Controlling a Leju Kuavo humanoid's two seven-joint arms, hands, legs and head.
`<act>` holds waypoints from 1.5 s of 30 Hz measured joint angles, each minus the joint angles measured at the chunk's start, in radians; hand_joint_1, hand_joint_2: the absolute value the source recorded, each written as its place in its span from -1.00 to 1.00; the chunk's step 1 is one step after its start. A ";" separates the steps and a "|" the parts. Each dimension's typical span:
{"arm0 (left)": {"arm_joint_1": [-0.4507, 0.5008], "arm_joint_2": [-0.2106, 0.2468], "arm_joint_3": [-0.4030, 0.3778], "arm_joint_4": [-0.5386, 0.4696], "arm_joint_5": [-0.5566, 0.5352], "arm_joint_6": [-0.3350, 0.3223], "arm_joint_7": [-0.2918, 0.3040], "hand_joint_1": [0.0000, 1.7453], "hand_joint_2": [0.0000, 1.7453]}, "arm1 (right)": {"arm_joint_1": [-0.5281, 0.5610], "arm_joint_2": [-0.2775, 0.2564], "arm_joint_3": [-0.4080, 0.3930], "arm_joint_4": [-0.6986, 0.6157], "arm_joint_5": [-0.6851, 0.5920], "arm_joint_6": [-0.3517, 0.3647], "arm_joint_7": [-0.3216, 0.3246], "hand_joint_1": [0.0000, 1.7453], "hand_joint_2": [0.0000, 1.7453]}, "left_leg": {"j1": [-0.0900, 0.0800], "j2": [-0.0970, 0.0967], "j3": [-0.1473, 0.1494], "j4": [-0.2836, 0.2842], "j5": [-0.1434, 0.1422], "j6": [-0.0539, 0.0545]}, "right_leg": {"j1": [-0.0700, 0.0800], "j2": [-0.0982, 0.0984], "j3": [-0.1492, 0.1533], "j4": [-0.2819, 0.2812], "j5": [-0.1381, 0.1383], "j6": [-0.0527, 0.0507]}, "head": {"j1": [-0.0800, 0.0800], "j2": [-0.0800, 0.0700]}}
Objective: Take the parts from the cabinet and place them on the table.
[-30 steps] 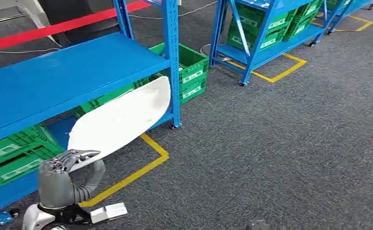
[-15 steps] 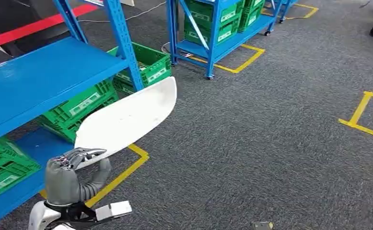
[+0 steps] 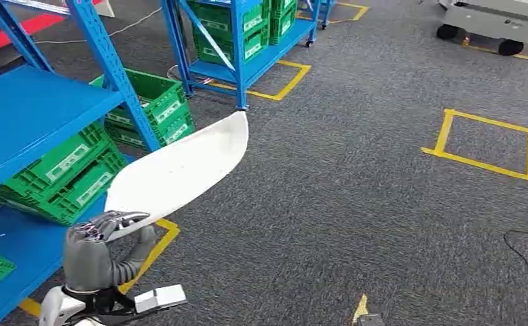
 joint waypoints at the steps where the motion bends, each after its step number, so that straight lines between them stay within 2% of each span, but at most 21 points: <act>1: 0.000 -0.002 0.000 0.000 0.000 0.000 0.000 0.82 1.00 | 0.001 0.000 0.000 0.000 0.000 0.000 0.000 -1.00 -1.00 | -0.002 0.010 -0.002 0.000 0.003 0.004 | 0.006 -0.056 -0.014 0.029 -0.026 0.003 | 0.013 0.000; 3: 0.003 -0.002 0.000 0.000 0.000 0.000 0.000 0.82 1.00 | -0.005 0.000 0.000 0.000 0.000 0.000 0.000 -1.00 -1.00 | -0.008 0.044 -0.008 0.000 0.004 0.009 | 0.003 -0.105 -0.079 0.179 -0.109 0.011 | 0.016 0.000; 5: -0.012 -0.004 -0.005 0.011 0.078 -0.081 -0.017 0.82 1.00 | -0.004 0.000 -0.007 0.000 -0.028 -0.014 0.022 -1.00 -1.00 | -0.011 0.077 -0.014 0.000 0.006 0.011 | 0.002 -0.116 -0.130 0.306 -0.156 0.014 | 0.016 0.000; 6: -0.045 -0.013 -0.014 0.041 0.159 -0.175 -0.031 0.82 1.00 | 0.000 -0.004 -0.021 0.000 -0.052 -0.020 0.038 -1.00 -1.00 | -0.012 0.086 -0.017 0.000 0.008 0.012 | 0.002 -0.118 -0.121 0.301 -0.145 0.014 | 0.016 0.000; 8: -0.101 -0.041 -0.032 0.100 0.212 -0.264 -0.044 0.82 1.00 | 0.011 -0.012 -0.041 -0.001 -0.065 -0.018 0.045 -1.00 -1.00 | -0.013 0.099 -0.018 0.000 0.010 0.012 | 0.003 -0.124 -0.038 0.174 -0.084 0.009 | 0.020 0.000; 9: -0.117 -0.052 -0.039 0.117 0.217 -0.271 -0.050 0.82 1.00 | 0.011 -0.015 -0.048 -0.002 -0.068 -0.017 0.045 -1.00 -1.00 | -0.014 0.113 -0.017 0.000 0.010 0.012 | 0.007 -0.143 0.026 0.070 -0.050 0.002 | 0.020 0.000; 10: -0.130 -0.060 -0.045 0.128 0.221 -0.274 -0.052 0.82 1.00 | 0.008 -0.018 -0.052 -0.002 -0.069 -0.017 0.046 -1.00 -1.00 | -0.015 0.126 -0.015 0.000 0.010 0.010 | 0.016 -0.198 0.071 -0.012 -0.050 -0.007 | 0.020 0.000; 15: -0.161 -0.078 -0.051 0.172 0.225 -0.275 -0.055 0.82 1.00 | 0.017 -0.026 -0.072 -0.009 -0.070 -0.018 0.047 -1.00 -1.00 | -0.019 0.175 -0.009 -0.005 0.013 -0.020 | 0.022 -0.153 0.073 -0.031 -0.029 -0.038 | 0.018 0.000; 18: -0.166 -0.079 -0.052 0.180 0.226 -0.280 -0.060 0.82 1.00 | 0.017 -0.026 -0.077 -0.010 -0.071 -0.018 0.048 -1.00 -1.00 | -0.013 0.065 -0.069 0.129 -0.079 -0.027 | 0.014 -0.121 0.076 -0.045 -0.015 -0.049 | 0.013 0.000; 20: -0.165 -0.077 -0.051 0.188 0.227 -0.290 -0.060 0.82 1.00 | 0.017 -0.026 -0.080 -0.010 -0.071 -0.017 0.048 -1.00 -1.00 | -0.014 0.053 -0.136 0.265 -0.128 -0.029 | 0.016 -0.095 0.070 -0.040 -0.014 -0.050 | 0.012 0.000; 22: -0.167 -0.077 -0.052 0.197 0.229 -0.300 -0.060 0.82 1.00 | 0.019 -0.026 -0.082 -0.010 -0.071 -0.017 0.050 -1.00 -1.00 | -0.014 0.051 -0.136 0.258 -0.089 -0.027 | 0.016 -0.067 0.065 -0.032 -0.014 -0.049 | 0.012 0.000; 24: -0.174 -0.078 -0.052 0.203 0.229 -0.306 -0.060 0.82 1.00 | 0.020 -0.026 -0.087 -0.010 -0.071 -0.016 0.051 -1.00 -1.00 | -0.013 0.036 -0.064 0.108 0.004 -0.021 | 0.016 -0.038 0.063 -0.022 -0.015 -0.048 | 0.011 0.000; 26: -0.180 -0.078 -0.052 0.209 0.229 -0.308 -0.061 0.82 1.00 | 0.020 -0.025 -0.089 -0.010 -0.071 -0.013 0.052 -1.00 -1.00 | -0.006 -0.048 -0.026 0.024 0.014 -0.012 | 0.016 -0.020 0.052 -0.012 -0.017 -0.040 | 0.014 0.000; 30: -0.196 -0.085 -0.061 0.221 0.225 -0.324 -0.062 0.82 1.00 | 0.024 -0.025 -0.096 -0.010 -0.070 -0.014 0.055 -1.00 -1.00 | -0.008 -0.012 -0.025 -0.003 0.025 0.000 | 0.005 0.024 0.016 -0.012 -0.005 -0.009 | 0.014 0.000; 32: -0.208 -0.092 -0.069 0.226 0.226 -0.333 -0.064 0.82 1.00 | 0.025 -0.026 -0.098 -0.010 -0.068 -0.014 0.054 -1.00 -1.00 | -0.007 0.014 -0.022 -0.011 0.031 0.010 | 0.009 -0.076 -0.005 0.039 -0.043 -0.004 | 0.027 0.000; 34: -0.210 -0.092 -0.073 0.233 0.234 -0.340 -0.068 0.82 1.00 | 0.018 -0.026 -0.099 -0.010 -0.067 -0.013 0.053 -1.00 -1.00 | -0.009 0.048 -0.024 -0.011 0.030 0.011 | 0.002 -0.108 -0.079 0.193 -0.118 0.008 | 0.027 0.000; 36: -0.212 -0.092 -0.075 0.244 0.245 -0.351 -0.073 0.82 1.00 | 0.019 -0.025 -0.100 -0.010 -0.062 -0.011 0.051 -1.00 -1.00 | -0.009 0.079 -0.025 -0.010 0.028 0.010 | -0.006 -0.113 -0.127 0.289 -0.143 0.017 | 0.028 0.000; 38: -0.216 -0.093 -0.075 0.250 0.251 -0.356 -0.077 0.82 1.00 | 0.024 -0.025 -0.103 -0.010 -0.060 -0.009 0.049 -1.00 -1.00 | -0.009 0.103 -0.023 -0.010 0.024 0.006 | -0.012 -0.122 -0.082 0.205 -0.084 0.022 | 0.028 0.000; 40: -0.221 -0.094 -0.075 0.255 0.253 -0.358 -0.079 0.82 1.00 | 0.023 -0.025 -0.104 -0.011 -0.059 -0.009 0.048 -1.00 -1.00 | -0.009 0.124 -0.016 -0.010 0.019 -0.001 | -0.014 -0.161 0.021 0.022 -0.011 0.022 | 0.029 0.000; 41: -0.222 -0.095 -0.075 0.256 0.253 -0.359 -0.079 0.82 1.00 | 0.019 -0.024 -0.104 -0.011 -0.059 -0.009 0.047 -1.00 -1.00 | -0.014 0.132 -0.014 -0.010 0.015 -0.007 | -0.005 -0.191 0.039 -0.012 -0.027 0.016 | 0.028 0.000; 45: -0.228 -0.099 -0.076 0.261 0.253 -0.359 -0.081 0.82 1.00 | 0.023 -0.025 -0.105 -0.013 -0.059 -0.007 0.046 -1.00 -1.00 | -0.010 0.161 -0.006 -0.012 0.013 -0.033 | 0.005 -0.152 0.039 -0.015 -0.017 -0.018 | 0.026 0.000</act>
